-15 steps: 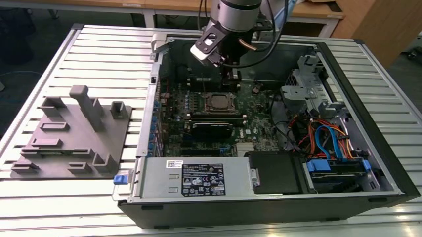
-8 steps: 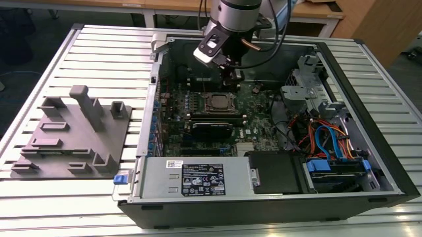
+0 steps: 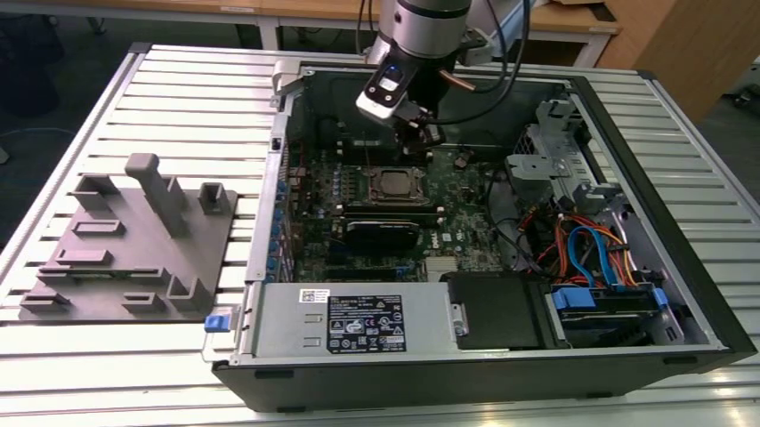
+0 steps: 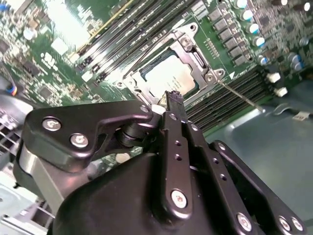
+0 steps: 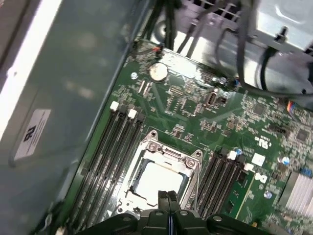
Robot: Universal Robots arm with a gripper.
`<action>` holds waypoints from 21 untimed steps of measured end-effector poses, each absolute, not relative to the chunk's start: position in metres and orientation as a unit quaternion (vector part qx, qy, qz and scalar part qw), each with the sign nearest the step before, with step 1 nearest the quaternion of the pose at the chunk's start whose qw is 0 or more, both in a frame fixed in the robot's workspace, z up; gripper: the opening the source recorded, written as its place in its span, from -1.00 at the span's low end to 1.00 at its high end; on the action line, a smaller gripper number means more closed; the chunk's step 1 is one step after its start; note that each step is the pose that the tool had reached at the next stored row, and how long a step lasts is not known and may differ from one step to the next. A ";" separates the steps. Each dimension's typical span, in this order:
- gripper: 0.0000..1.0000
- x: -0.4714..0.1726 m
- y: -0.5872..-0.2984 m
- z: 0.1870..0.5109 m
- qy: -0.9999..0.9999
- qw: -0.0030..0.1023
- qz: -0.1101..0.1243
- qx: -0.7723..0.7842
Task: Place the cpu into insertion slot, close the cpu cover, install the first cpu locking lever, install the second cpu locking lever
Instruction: 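Install the first cpu locking lever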
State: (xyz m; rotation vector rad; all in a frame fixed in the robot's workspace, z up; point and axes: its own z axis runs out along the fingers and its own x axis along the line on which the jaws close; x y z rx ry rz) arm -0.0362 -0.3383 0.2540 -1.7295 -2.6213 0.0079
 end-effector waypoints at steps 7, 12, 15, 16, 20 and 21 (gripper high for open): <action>-0.80 -0.036 -0.338 0.254 -0.868 0.000 0.003 -0.496; -0.80 -0.036 -0.338 0.254 -0.890 0.000 0.003 -0.457; -0.80 -0.036 -0.338 0.254 -0.902 0.000 0.003 -0.432; -0.80 -0.036 -0.338 0.254 -0.906 0.000 0.003 -0.424; -0.80 -0.036 -0.338 0.254 -0.921 0.000 0.003 -0.391; -0.80 -0.036 -0.338 0.254 -0.924 0.000 0.003 -0.382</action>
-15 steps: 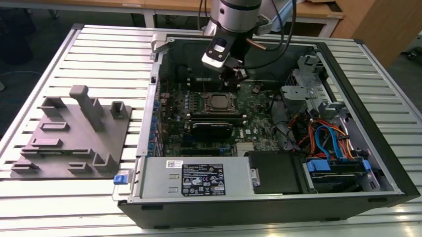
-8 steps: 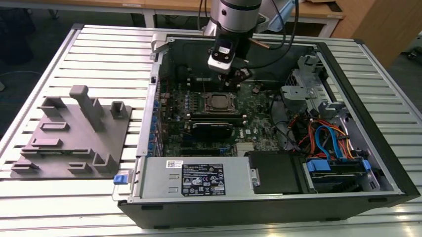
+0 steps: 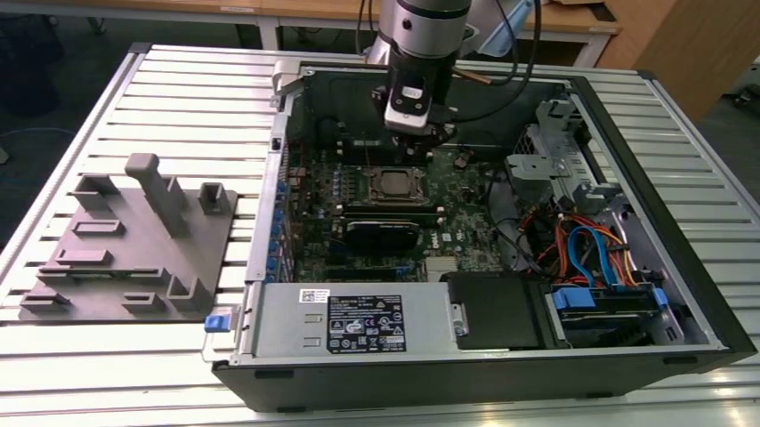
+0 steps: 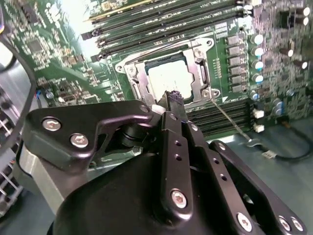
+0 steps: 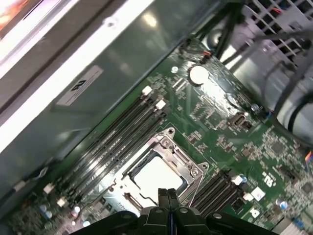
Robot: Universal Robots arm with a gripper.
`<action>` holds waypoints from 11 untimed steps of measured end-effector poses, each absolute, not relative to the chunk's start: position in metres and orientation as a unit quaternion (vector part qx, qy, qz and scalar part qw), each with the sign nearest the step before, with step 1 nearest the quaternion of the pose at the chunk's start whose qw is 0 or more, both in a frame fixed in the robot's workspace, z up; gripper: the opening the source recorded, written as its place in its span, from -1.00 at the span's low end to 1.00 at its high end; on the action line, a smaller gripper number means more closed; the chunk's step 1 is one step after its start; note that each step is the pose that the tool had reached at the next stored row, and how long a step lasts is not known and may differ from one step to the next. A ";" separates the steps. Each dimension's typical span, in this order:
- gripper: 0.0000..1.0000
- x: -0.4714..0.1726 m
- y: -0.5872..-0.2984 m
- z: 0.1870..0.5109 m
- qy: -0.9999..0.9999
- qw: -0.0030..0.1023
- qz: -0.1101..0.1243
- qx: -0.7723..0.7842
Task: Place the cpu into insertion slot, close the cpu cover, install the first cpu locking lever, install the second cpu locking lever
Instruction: 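Install the first cpu locking lever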
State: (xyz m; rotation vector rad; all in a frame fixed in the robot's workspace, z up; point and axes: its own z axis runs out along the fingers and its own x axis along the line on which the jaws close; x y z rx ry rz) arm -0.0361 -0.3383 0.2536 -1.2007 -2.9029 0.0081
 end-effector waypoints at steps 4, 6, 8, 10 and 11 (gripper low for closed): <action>-0.80 -0.036 -0.338 0.254 -0.937 0.000 0.003 -0.348; -0.80 -0.036 -0.338 0.254 -0.943 0.000 0.003 -0.331; -0.80 -0.036 -0.338 0.254 -0.949 0.000 0.003 -0.314; -0.80 -0.036 -0.338 0.254 -0.955 0.000 0.003 -0.297; -0.80 -0.036 -0.338 0.254 -0.958 0.000 0.003 -0.288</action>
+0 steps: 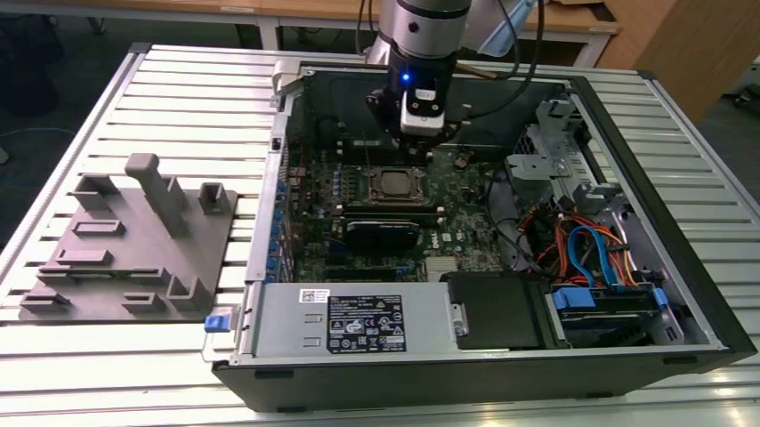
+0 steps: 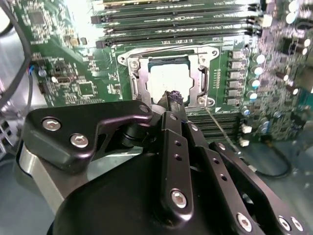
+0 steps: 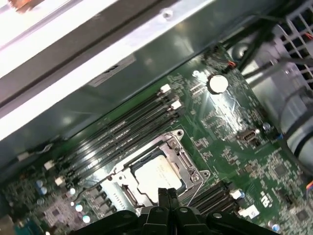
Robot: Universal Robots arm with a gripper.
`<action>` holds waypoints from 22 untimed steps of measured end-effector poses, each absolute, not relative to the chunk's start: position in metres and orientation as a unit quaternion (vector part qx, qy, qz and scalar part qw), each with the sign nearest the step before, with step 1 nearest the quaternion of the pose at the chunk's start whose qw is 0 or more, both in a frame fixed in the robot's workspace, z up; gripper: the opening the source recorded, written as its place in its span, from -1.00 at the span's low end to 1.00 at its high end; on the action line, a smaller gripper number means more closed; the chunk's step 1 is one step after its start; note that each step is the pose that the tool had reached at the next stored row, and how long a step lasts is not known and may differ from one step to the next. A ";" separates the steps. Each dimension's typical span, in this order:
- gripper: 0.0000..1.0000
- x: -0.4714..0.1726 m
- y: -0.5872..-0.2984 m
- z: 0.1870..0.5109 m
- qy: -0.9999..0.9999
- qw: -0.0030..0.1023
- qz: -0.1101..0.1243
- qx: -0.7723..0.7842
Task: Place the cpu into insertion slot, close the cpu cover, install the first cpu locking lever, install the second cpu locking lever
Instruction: 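Install the first cpu locking lever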
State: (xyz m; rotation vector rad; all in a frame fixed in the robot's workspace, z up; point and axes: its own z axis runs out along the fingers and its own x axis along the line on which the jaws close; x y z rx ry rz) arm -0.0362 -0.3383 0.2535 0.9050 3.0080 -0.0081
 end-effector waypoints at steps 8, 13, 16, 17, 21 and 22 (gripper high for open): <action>-0.80 -0.036 -0.338 0.253 0.976 0.000 -0.003 0.218; -0.80 -0.036 -0.338 0.253 0.985 0.000 -0.003 0.173; -0.80 -0.036 -0.338 0.253 0.989 0.001 -0.003 0.146; -0.80 -0.036 -0.338 0.253 0.991 0.001 -0.003 0.137; -0.80 -0.036 -0.338 0.253 0.994 0.001 -0.002 0.105; -0.80 -0.036 -0.338 0.253 0.995 0.001 -0.002 0.104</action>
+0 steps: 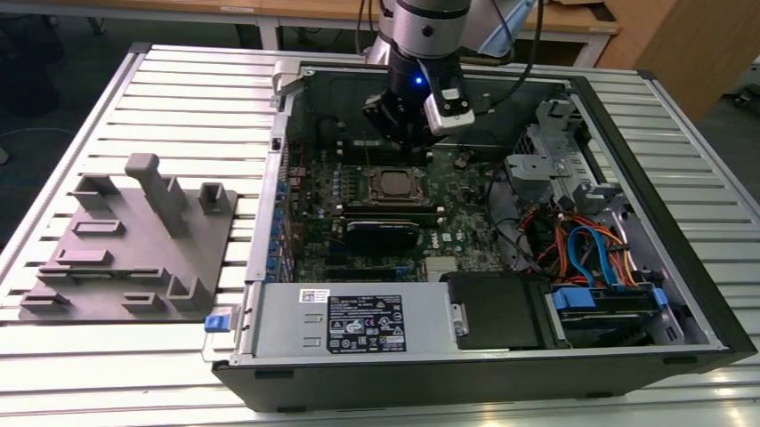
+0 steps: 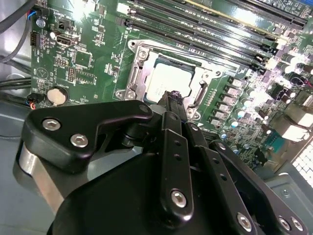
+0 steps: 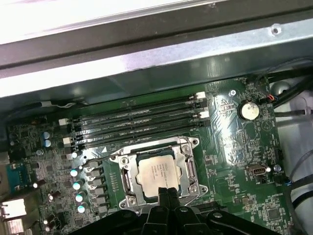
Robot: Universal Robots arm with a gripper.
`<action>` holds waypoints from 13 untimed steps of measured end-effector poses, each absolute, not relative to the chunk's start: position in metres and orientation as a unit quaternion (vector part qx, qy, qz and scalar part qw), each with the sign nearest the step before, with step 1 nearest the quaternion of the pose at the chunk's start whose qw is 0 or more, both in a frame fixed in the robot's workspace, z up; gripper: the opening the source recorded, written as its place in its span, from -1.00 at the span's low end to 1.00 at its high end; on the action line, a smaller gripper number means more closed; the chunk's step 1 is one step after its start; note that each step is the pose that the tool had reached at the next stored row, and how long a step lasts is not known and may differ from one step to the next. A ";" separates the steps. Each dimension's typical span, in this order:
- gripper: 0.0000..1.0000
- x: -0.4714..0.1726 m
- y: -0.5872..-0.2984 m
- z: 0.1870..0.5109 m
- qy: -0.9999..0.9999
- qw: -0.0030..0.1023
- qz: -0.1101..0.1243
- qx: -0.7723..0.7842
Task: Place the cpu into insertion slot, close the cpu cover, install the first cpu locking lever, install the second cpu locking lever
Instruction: 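Install the first cpu locking lever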
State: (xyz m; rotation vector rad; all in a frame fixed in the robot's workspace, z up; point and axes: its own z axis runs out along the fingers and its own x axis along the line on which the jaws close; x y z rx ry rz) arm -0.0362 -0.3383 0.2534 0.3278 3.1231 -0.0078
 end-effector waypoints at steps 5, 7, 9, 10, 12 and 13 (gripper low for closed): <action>-0.80 -0.036 -0.338 0.253 0.995 0.001 -0.002 0.104; -0.80 -0.037 -0.338 0.253 0.995 0.001 -0.002 0.104; -0.80 -0.038 -0.338 0.253 0.995 0.001 -0.002 0.104; -0.80 -0.039 -0.338 0.253 0.995 0.001 -0.002 0.104; -0.80 -0.042 -0.338 0.253 0.995 0.001 -0.002 0.104; -0.80 -0.043 -0.338 0.253 0.995 0.001 -0.002 0.104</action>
